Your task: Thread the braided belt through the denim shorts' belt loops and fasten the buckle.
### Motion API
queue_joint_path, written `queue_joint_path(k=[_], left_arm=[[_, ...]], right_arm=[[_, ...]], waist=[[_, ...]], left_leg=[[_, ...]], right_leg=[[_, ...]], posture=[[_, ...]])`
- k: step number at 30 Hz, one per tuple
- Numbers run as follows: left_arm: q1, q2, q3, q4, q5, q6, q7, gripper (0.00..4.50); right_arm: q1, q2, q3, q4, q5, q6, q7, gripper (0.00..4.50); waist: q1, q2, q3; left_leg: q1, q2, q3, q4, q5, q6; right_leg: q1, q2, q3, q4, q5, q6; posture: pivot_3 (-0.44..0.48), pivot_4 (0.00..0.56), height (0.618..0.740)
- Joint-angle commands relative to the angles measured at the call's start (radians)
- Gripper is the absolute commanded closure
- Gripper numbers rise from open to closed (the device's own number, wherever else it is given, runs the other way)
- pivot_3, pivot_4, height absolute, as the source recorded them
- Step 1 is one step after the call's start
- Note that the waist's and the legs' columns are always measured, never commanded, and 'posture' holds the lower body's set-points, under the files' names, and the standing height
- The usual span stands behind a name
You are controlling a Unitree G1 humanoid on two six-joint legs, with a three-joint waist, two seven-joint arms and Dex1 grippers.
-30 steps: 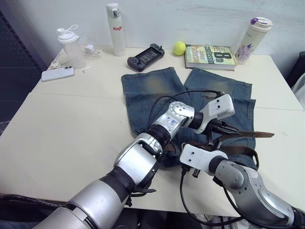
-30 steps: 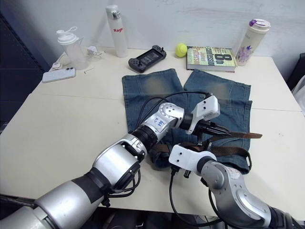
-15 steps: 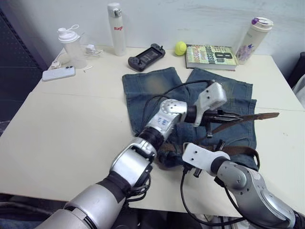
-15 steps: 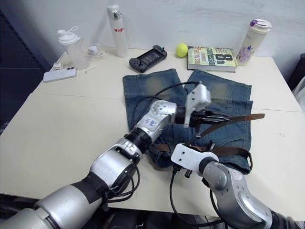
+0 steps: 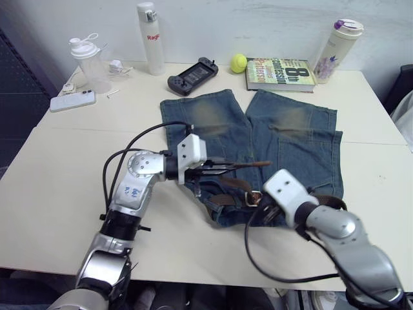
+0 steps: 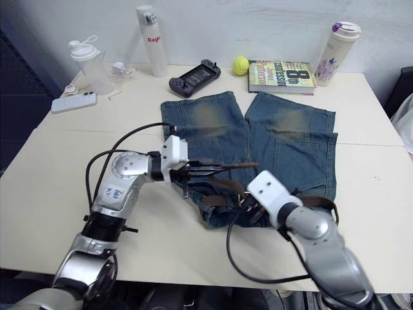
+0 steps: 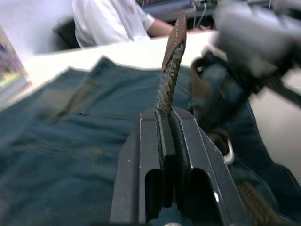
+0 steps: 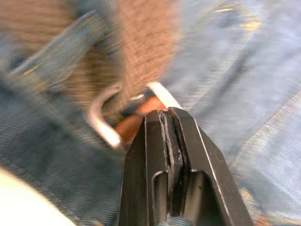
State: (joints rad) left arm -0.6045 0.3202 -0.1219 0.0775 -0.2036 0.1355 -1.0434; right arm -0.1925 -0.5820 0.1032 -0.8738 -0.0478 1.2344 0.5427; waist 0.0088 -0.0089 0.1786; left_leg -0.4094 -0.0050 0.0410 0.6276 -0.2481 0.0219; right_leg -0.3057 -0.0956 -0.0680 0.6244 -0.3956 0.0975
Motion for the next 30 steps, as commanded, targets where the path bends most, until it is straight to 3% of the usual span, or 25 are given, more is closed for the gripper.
queue_joint_path(k=[1, 6, 11, 14, 20, 26, 30], left_arm=[[-0.017, 0.008, 0.067, -0.037, 0.01, -0.026, 0.122, 4.5], [-0.01, 0.034, 0.091, -0.036, 0.022, -0.024, 0.195, 4.5], [0.138, 0.119, 0.084, -0.148, -0.053, -0.005, 0.094, 4.5], [0.183, 0.148, 0.054, -0.212, -0.076, 0.002, 0.047, 4.5], [0.16, 0.139, -0.012, -0.24, -0.057, 0.05, 0.048, 4.5], [0.113, 0.12, -0.055, -0.197, -0.04, 0.049, 0.052, 4.5], [0.088, 0.115, -0.072, -0.162, -0.025, 0.037, 0.05, 4.5]], right_arm=[[-0.032, -0.013, -0.121, -0.058, 0.074, 0.02, 0.046, 4.46], [-0.033, 0.009, -0.2, -0.074, 0.157, 0.039, 0.06, 4.46], [0.017, -0.017, -0.243, -0.1, 0.216, 0.009, 0.068, 4.46], [0.066, -0.027, -0.278, -0.117, 0.257, -0.046, 0.089, 3.56], [0.246, -0.158, -0.273, -0.171, 0.289, -0.257, 0.177, 0.98], [0.362, -0.281, -0.079, -0.085, 0.069, -0.459, 0.057, 0.98], [0.38, -0.268, 0.008, -0.046, -0.021, -0.521, -0.016, 0.98]], waist=[[0.0, 0.0, 0.0], [0.0, 0.0, 0.0], [-0.013, 0.0, 0.001], [-0.009, 0.0, 0.001], [0.007, 0.0, 0.001], [0.004, 0.0, 0.001], [0.006, 0.0, 0.001]], left_leg=[[0.0, 0.0, 0.0, 0.0, 0.0, 0.0], [0.0, 0.0, 0.0, 0.0, 0.0, 0.0], [0.002, 0.0, 0.001, -0.003, 0.0, 0.0], [0.001, 0.001, 0.001, -0.004, 0.001, -0.001], [0.001, -0.001, 0.001, -0.004, 0.0, 0.001], [0.002, 0.0, 0.001, -0.004, 0.001, 0.0], [0.002, 0.0, 0.002, -0.004, 0.001, -0.001]], right_leg=[[0.0, 0.0, 0.0, 0.0, 0.0, 0.0], [0.0, 0.0, 0.0, 0.001, 0.0, 0.0], [0.0, 0.0, 0.001, 0.001, 0.0, 0.0], [-0.001, 0.0, 0.001, 0.0, 0.0, 0.0], [0.001, -0.001, 0.002, -0.002, 0.0, 0.0], [0.0, 0.0, 0.002, -0.002, 0.0, 0.0], [0.0, 0.0, 0.002, -0.003, 0.0, 0.0]], posture=[[0.0, 0.15, 0.74], [0.0, 0.15, 0.74], [0.0, 0.15, 0.74], [0.0, 0.15, 0.74], [0.0, 0.15, 0.74], [0.0, 0.15, 0.74], [0.0, 0.15, 0.74]])
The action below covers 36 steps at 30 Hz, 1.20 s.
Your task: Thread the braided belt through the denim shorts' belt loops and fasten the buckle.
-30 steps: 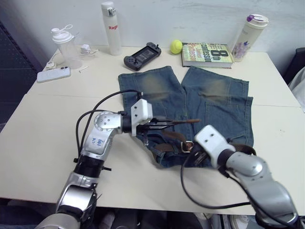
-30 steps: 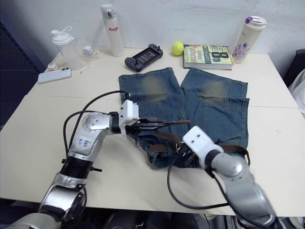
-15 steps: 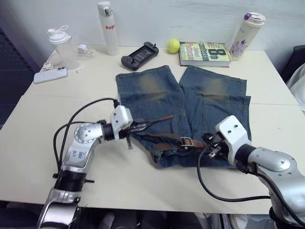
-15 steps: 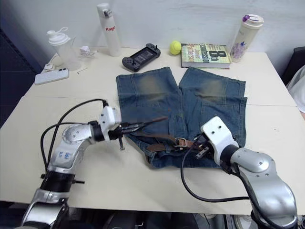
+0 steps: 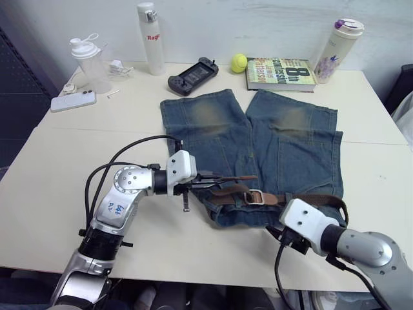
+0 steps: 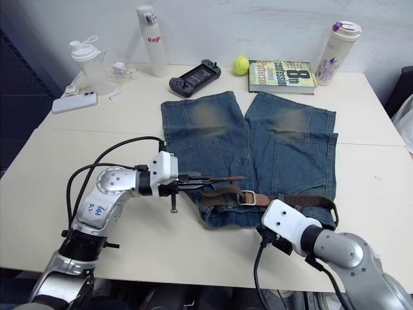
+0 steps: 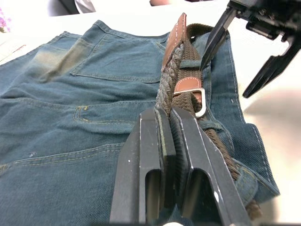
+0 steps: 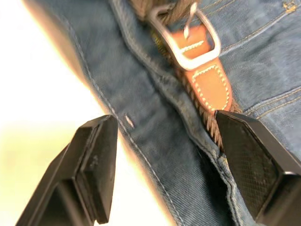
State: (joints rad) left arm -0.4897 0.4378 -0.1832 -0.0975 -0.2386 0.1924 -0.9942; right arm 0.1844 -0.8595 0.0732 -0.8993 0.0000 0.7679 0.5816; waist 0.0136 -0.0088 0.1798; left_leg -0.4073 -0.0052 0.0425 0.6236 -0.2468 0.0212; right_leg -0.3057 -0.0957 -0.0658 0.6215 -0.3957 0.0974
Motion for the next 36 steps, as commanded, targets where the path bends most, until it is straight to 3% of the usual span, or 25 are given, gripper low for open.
queue_joint_path(k=[1, 12, 27, 31, 35, 36], left_arm=[[-0.03, -0.001, -0.012, 0.021, 0.013, -0.024, -0.003, 4.5], [-0.087, 0.046, -0.073, 0.122, 0.136, -0.123, -0.021, 4.5], [-0.162, 0.011, -0.112, 0.146, 0.213, -0.156, 0.005, 4.5], [-0.17, 0.002, -0.111, 0.143, 0.211, -0.146, 0.003, 4.5], [-0.173, 0.004, -0.107, 0.151, 0.207, -0.142, 0.001, 4.5], [-0.173, 0.004, -0.106, 0.152, 0.206, -0.141, 0.001, 4.5]], right_arm=[[-0.003, 0.025, 0.053, -0.013, -0.09, -0.058, -0.079, 0.98], [-0.08, 0.174, 0.189, 0.031, -0.211, 0.011, -0.191, 0.98], [-0.094, 0.241, 0.167, -0.001, -0.263, 0.209, -0.247, 0.98], [-0.104, 0.245, 0.197, -0.029, -0.283, 0.246, -0.263, 2.18], [-0.08, 0.215, 0.19, -0.077, -0.313, 0.286, -0.27, 4.17], [-0.073, 0.205, 0.187, -0.09, -0.321, 0.292, -0.269, 4.45]], waist=[[0.002, 0.0, 0.0], [0.008, 0.0, 0.0], [0.01, 0.0, 0.0], [0.01, 0.0, 0.0], [0.01, 0.0, 0.0], [0.01, 0.0, 0.0]], left_leg=[[0.0, 0.0, 0.0, 0.0, 0.0, 0.0], [0.0, 0.0, 0.0, 0.0, 0.001, -0.002], [0.0, 0.0, 0.0, 0.0, 0.001, -0.002], [0.0, 0.0, 0.0, 0.0, 0.001, -0.002], [0.0, 0.0, 0.0, 0.0, 0.001, -0.002], [0.0, 0.0, 0.0, 0.0, 0.001, -0.002]], right_leg=[[0.0, 0.0, 0.0, 0.0, 0.0, 0.0], [-0.001, 0.001, 0.0, 0.0, 0.0, 0.0], [0.0, 0.001, 0.0, 0.002, 0.0, 0.0], [0.0, 0.001, 0.0, 0.003, 0.0, 0.0], [-0.001, 0.001, 0.0, 0.003, 0.0, 0.0], [-0.001, 0.001, 0.0, 0.003, 0.0, 0.0]], posture=[[0.0, 0.15, 0.74], [0.0, 0.15, 0.74], [0.0, 0.15, 0.74], [0.0, 0.15, 0.74], [0.0, 0.15, 0.74], [0.0, 0.15, 0.74]])
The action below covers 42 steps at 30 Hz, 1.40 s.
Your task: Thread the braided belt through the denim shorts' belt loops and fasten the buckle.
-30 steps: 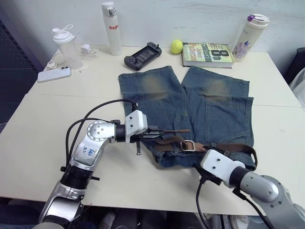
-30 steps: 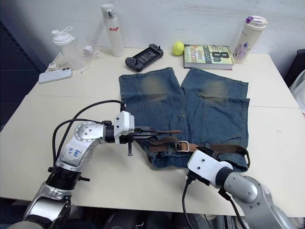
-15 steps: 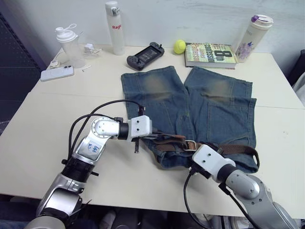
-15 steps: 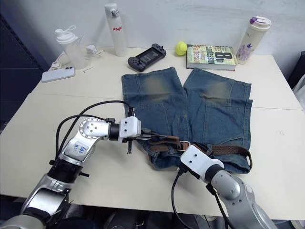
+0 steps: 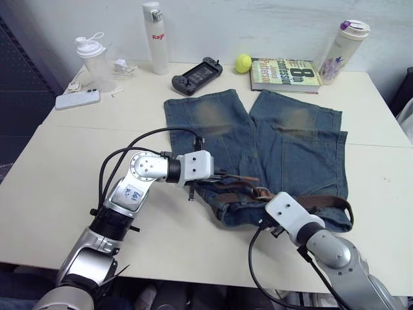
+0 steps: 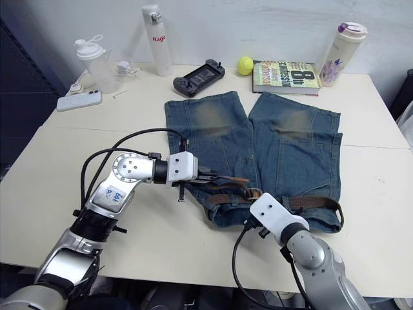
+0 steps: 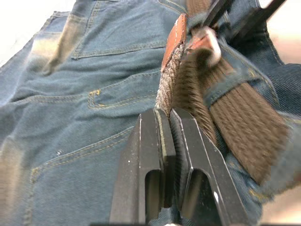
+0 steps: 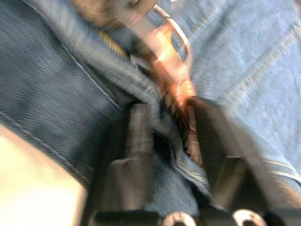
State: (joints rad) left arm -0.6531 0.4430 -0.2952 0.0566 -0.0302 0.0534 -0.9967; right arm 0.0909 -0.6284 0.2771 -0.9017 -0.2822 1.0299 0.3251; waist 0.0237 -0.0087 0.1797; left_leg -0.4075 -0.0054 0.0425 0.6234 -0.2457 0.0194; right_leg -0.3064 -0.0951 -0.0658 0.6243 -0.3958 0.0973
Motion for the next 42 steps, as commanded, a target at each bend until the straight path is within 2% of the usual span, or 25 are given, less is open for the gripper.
queue_joint_path(k=[1, 5, 11, 16, 28, 42], left_arm=[[-0.01, -0.001, 0.007, -0.001, -0.002, -0.002, 0.003, 4.5], [-0.012, -0.002, 0.003, 0.0, 0.0, -0.001, 0.002, 4.5], [-0.026, -0.007, -0.009, 0.02, 0.025, 0.002, 0.014, 4.5], [-0.028, -0.011, -0.008, 0.024, 0.031, 0.01, 0.015, 4.5], [-0.036, 0.053, -0.019, 0.016, 0.073, -0.008, -0.023, 4.5], [-0.057, 0.058, -0.044, -0.002, 0.083, -0.039, -0.06, 4.5]], right_arm=[[0.024, -0.034, -0.018, -0.097, -0.044, 0.033, -0.012, 4.47], [0.009, -0.046, 0.013, -0.084, -0.077, -0.018, -0.032, 4.47], [-0.077, -0.098, 0.171, -0.038, -0.196, -0.162, -0.006, 4.47], [-0.128, -0.079, 0.247, -0.003, -0.259, -0.169, 0.041, 4.47], [-0.12, -0.05, 0.211, 0.028, -0.333, -0.189, 0.112, 4.47], [-0.13, -0.025, 0.196, 0.052, -0.397, -0.249, 0.175, 4.47]], waist=[[0.001, 0.0, 0.0], [0.0, 0.0, 0.0], [-0.01, 0.0, 0.0], [-0.021, 0.0, 0.0], [-0.024, 0.0, 0.0], [-0.025, 0.0, 0.0]], left_leg=[[0.0, 0.0, 0.0, 0.0, 0.0, 0.0], [0.0, 0.0, 0.0, 0.0, 0.0, 0.0], [0.0, 0.0, 0.0, 0.0, 0.0, -0.001], [0.0, 0.001, 0.0, -0.001, 0.001, -0.002], [0.0, 0.001, 0.0, 0.0, 0.001, -0.002], [0.0, 0.001, 0.0, 0.0, 0.001, -0.002]], right_leg=[[0.0, 0.0, 0.0, 0.0, 0.0, 0.0], [0.0, 0.0, 0.0, 0.0, 0.0, 0.0], [-0.001, 0.001, 0.001, 0.0, 0.0, 0.0], [-0.002, 0.001, 0.0, 0.002, 0.0, -0.001], [-0.002, 0.001, 0.0, 0.003, 0.0, -0.001], [-0.002, 0.001, 0.0, 0.003, 0.0, -0.001]], posture=[[0.0, 0.15, 0.74], [0.0, 0.15, 0.74], [0.0, 0.15, 0.74], [0.0, 0.15, 0.74], [0.0, 0.15, 0.74], [0.0, 0.15, 0.74]])
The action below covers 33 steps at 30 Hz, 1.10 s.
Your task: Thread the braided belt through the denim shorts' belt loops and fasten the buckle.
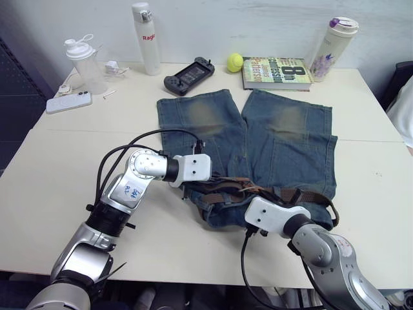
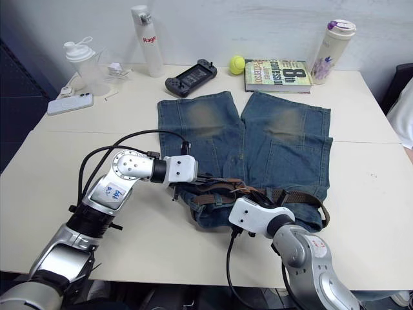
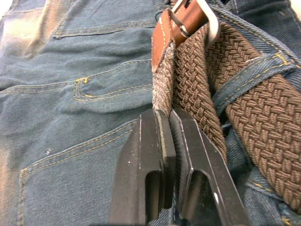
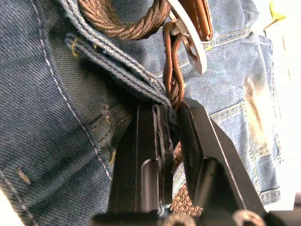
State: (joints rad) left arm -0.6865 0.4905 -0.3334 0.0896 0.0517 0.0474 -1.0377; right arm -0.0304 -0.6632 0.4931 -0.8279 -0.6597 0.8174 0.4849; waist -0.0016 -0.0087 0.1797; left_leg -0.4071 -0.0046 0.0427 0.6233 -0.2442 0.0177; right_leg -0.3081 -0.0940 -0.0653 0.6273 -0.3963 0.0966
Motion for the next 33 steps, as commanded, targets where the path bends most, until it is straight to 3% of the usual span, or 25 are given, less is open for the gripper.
queue_joint_path(k=[1, 8, 20, 33], left_arm=[[-0.034, 0.02, -0.005, -0.03, 0.001, -0.049, -0.034, 4.5], [-0.077, 0.048, 0.013, -0.007, -0.027, -0.072, -0.1, 4.5], [-0.12, 0.027, -0.011, 0.045, 0.026, -0.126, -0.081, 4.5], [-0.198, 0.074, -0.012, 0.159, -0.011, -0.284, -0.256, 4.5]], right_arm=[[-0.009, 0.009, -0.024, -0.017, -0.026, -0.04, 0.021, 4.47], [-0.002, 0.015, -0.033, -0.001, -0.068, -0.068, 0.058, 4.47], [-0.04, -0.009, -0.02, 0.038, -0.134, -0.245, 0.156, 4.47], [-0.015, 0.043, -0.077, 0.083, -0.171, -0.296, 0.195, 4.47]], waist=[[0.0, 0.0, 0.0], [0.0, 0.0, 0.0], [0.0, 0.0, 0.0], [0.0, 0.0, 0.0]], left_leg=[[0.0, 0.0, 0.0, 0.0, 0.0, 0.0], [0.0, 0.0, 0.0, 0.0, 0.0, 0.0], [0.0, 0.0, 0.0, 0.001, 0.0, 0.0], [0.0, 0.0, 0.0, 0.001, 0.0, 0.0]], right_leg=[[0.0, 0.0, 0.0, 0.0, 0.0, 0.0], [0.0, 0.0, 0.0, 0.0, 0.0, 0.0], [0.0, 0.0, 0.0, 0.0, 0.0, 0.0], [0.0, 0.001, 0.0, 0.001, 0.0, 0.0]], posture=[[0.0, 0.15, 0.74], [0.0, 0.15, 0.74], [0.0, 0.15, 0.74], [0.0, 0.15, 0.74]])
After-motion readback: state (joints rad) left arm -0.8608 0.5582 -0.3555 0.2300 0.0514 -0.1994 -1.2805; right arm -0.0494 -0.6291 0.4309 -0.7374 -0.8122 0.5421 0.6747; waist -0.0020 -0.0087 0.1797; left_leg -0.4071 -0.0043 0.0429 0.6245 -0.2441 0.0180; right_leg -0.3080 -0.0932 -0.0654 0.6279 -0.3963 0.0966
